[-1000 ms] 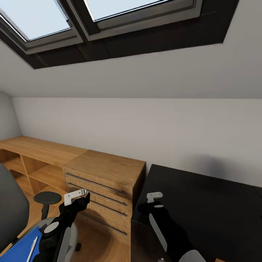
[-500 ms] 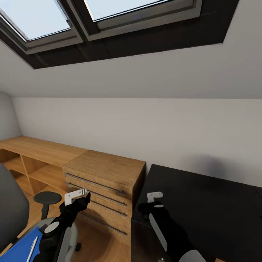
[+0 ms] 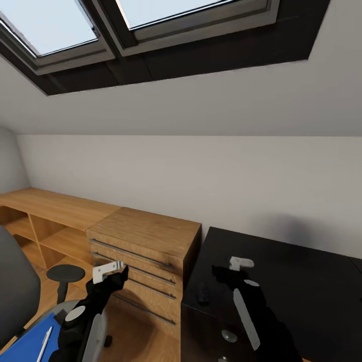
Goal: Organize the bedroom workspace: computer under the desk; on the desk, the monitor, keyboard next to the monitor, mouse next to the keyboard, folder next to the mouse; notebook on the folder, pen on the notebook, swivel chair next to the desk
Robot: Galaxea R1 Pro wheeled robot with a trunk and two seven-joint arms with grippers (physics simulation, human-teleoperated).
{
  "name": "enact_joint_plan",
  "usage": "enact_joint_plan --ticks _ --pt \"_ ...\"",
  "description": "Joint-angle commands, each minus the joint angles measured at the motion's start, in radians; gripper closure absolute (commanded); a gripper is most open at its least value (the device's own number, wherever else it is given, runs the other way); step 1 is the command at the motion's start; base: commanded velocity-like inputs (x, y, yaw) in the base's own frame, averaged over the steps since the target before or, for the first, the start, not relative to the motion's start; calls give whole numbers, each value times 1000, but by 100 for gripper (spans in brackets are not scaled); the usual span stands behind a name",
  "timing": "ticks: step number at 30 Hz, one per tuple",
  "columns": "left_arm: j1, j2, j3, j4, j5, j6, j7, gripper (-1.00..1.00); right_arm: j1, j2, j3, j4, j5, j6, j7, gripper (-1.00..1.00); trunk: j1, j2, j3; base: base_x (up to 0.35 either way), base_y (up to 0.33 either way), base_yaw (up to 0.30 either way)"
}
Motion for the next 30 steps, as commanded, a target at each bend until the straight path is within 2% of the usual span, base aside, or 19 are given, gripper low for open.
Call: enact_joint_plan --ticks 1,4,8,26,30 --pt "-1 0 -7 0 1 5 3 -100 2 0 -11 -22 -30 3 -10 -100 0 -1 -1 0 0 0" --pt "-1 0 -14 0 1 5 3 -100 6 -1 -29 -58 -72 3 -17 -100 0 -1 -1 0 0 0" --pt "-1 0 -17 1 0 6 3 -100 7 -1 -38 -79 -98 3 -38 -100 0 -1 -1 0 0 0" --pt "-1 0 -19 1 0 7 3 -100 10 -5 -48 -88 -106 -5 -49 -100 0 -1 -1 0 0 0" --pt "-1 0 -20 1 0 6 3 -100 15 -3 -78 -90 -107 -5 -49 -100 0 -1 -1 0 0 0"
